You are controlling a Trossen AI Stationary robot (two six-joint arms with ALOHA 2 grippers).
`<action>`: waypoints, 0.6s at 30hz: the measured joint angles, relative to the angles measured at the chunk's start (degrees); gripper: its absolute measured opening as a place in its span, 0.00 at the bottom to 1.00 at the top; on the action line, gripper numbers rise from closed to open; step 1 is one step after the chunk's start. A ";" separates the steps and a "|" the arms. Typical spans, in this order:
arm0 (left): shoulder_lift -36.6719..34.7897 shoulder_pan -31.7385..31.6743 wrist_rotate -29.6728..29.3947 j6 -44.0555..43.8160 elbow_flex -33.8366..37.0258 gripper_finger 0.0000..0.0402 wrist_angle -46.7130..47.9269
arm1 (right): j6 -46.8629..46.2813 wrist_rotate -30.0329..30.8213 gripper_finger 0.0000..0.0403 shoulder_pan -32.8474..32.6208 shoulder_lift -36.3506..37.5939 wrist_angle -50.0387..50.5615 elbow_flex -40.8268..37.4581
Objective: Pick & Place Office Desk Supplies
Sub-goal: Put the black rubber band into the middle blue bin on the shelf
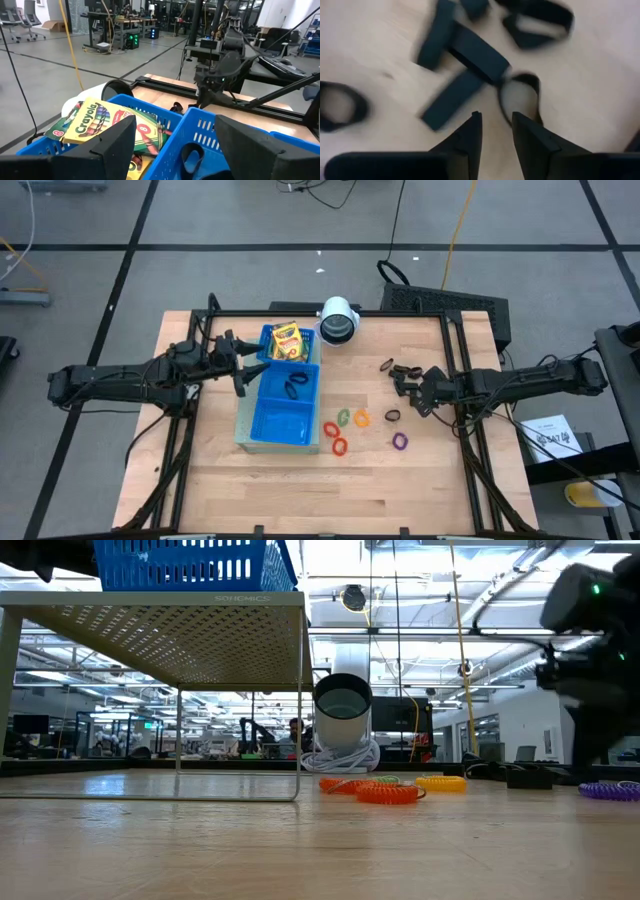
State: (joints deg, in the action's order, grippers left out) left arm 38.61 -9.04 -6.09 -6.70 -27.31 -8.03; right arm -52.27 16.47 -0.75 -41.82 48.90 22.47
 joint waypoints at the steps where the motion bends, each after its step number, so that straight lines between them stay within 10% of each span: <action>1: 0.00 0.00 0.00 0.00 0.00 0.68 0.00 | -1.17 -0.04 0.23 0.00 0.00 -0.91 -1.38; 18: 0.00 0.00 0.00 1.83 -0.02 0.68 0.02 | -3.48 2.22 0.07 0.00 0.13 -10.81 -7.97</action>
State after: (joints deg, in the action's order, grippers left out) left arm 38.61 -9.04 -6.09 -4.87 -27.33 -8.01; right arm -55.75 18.69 -0.75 -41.69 38.08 14.50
